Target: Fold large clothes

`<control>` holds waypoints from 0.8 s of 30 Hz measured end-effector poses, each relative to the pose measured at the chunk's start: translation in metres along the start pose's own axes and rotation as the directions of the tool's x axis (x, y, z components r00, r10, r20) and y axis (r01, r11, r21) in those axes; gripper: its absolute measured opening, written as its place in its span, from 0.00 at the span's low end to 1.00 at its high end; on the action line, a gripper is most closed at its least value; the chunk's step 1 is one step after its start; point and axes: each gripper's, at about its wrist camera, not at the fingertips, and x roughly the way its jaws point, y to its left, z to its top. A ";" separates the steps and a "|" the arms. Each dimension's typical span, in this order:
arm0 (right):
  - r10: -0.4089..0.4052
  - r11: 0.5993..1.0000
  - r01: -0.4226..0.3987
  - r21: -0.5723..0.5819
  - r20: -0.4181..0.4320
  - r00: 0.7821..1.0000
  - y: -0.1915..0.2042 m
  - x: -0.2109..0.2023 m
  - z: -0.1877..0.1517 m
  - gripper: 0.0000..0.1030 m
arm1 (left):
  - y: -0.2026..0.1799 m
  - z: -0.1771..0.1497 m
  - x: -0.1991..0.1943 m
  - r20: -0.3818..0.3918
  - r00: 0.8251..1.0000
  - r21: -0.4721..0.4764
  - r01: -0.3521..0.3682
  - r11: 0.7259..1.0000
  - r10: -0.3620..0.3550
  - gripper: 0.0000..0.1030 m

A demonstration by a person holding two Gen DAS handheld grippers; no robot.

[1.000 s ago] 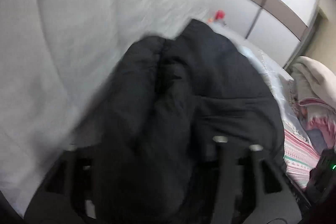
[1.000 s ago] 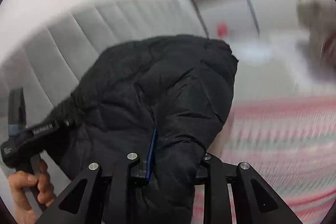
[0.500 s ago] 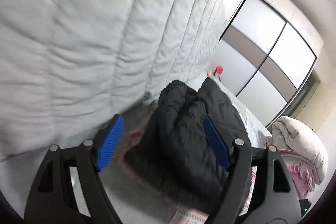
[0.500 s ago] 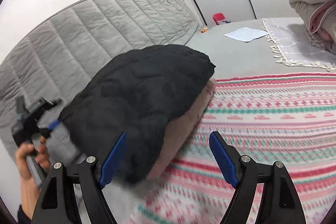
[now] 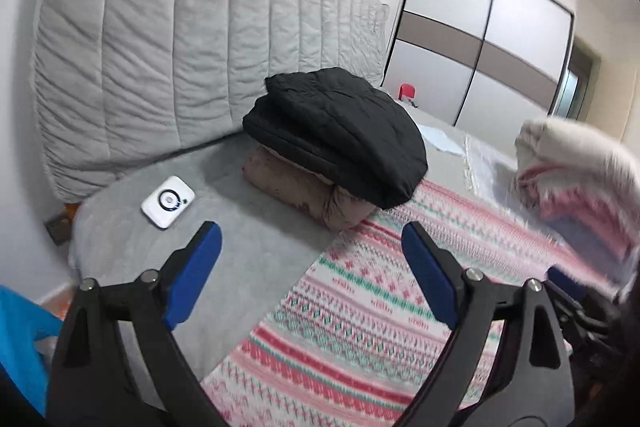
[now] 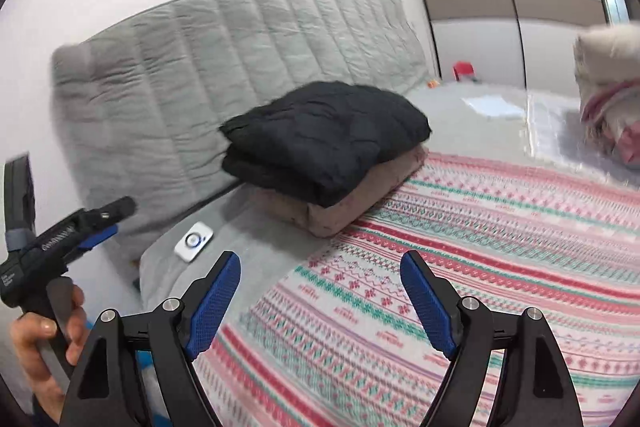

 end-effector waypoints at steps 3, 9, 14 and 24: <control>-0.002 0.996 0.009 -0.088 0.081 0.997 0.019 -0.035 -0.013 0.87 | -0.018 -0.009 -0.025 0.053 0.997 0.036 -0.055 0.998 0.053 0.91; 0.018 0.982 0.015 -0.189 0.173 0.985 0.040 -0.070 -0.040 1.00 | -0.038 -0.037 -0.061 0.129 0.983 0.078 -0.139 0.987 0.128 0.99; 0.057 0.995 -0.047 -0.083 0.122 0.991 0.023 -0.066 -0.049 1.00 | -0.056 -0.057 -0.073 0.167 0.969 0.182 -0.210 0.961 0.180 0.99; 0.041 0.992 -0.048 0.117 0.063 0.997 -0.014 -0.058 -0.059 1.00 | -0.069 -0.079 -0.077 0.171 0.965 0.273 -0.242 0.931 0.201 0.99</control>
